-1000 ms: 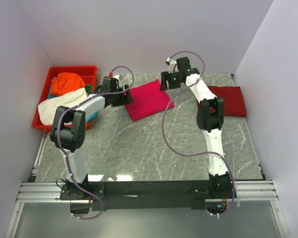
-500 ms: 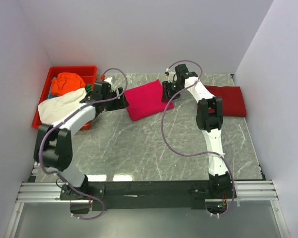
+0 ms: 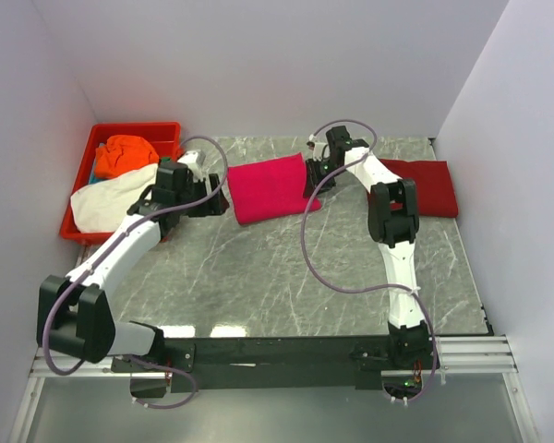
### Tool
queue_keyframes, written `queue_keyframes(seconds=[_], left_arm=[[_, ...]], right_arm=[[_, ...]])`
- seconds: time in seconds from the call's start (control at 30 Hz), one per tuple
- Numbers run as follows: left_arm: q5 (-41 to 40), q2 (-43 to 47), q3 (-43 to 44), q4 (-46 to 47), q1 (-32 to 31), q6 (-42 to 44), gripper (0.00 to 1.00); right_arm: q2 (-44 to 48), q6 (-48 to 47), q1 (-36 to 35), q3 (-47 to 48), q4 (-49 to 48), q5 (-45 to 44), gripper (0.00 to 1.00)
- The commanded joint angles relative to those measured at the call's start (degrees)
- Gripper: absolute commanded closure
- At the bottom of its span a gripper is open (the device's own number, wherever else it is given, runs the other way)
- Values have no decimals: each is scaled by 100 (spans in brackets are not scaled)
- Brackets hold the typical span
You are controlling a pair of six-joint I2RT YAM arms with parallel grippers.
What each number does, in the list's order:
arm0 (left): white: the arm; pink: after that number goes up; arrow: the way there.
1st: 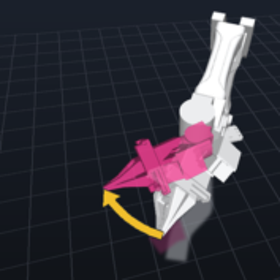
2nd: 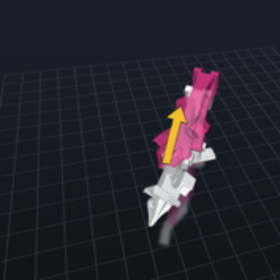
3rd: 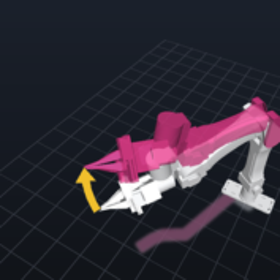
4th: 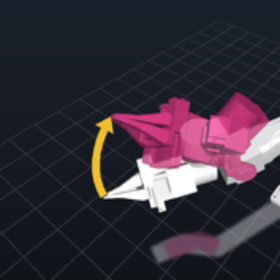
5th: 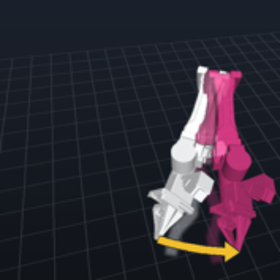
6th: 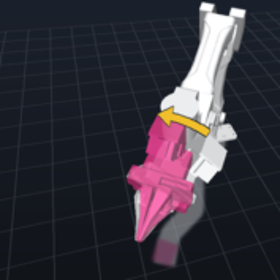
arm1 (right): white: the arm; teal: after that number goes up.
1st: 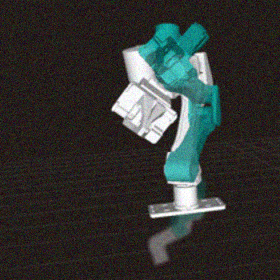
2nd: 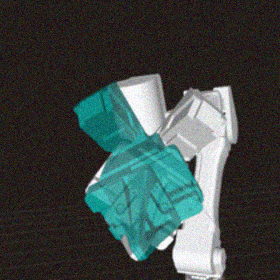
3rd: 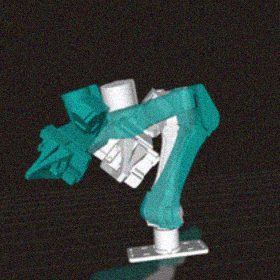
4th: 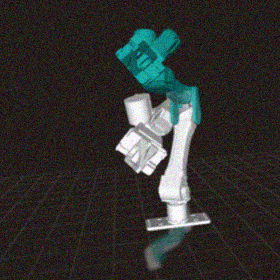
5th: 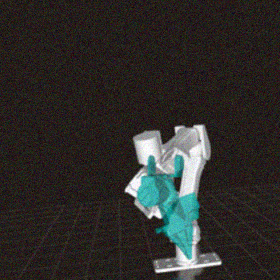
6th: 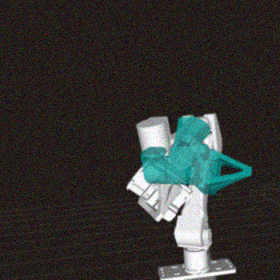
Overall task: Fold and stack the t-shirts
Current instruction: Fold the tshirt
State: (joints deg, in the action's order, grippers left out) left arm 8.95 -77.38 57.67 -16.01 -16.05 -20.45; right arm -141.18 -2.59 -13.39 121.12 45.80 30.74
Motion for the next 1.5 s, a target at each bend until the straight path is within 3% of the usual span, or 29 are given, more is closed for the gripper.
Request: queue_keyframes(seconds=[0.0,0.13,0.87,1.07,1.47], left_arm=[[-192,407,-229,-60,-3,330,21],[-96,610,-431,36,-3,410,21],[160,1085,-529,98,-3,647,21],[318,1103,-520,107,-3,656,21],[292,1208,-529,89,-3,726,21]], right_arm=[[293,-31,-76,-369,280,37,71],[504,-66,-59,-791,228,90,80],[2296,-303,126,-3805,-484,63,81],[2613,-453,231,-4140,-555,-24,80],[2605,-725,381,-3781,-300,-95,71]])
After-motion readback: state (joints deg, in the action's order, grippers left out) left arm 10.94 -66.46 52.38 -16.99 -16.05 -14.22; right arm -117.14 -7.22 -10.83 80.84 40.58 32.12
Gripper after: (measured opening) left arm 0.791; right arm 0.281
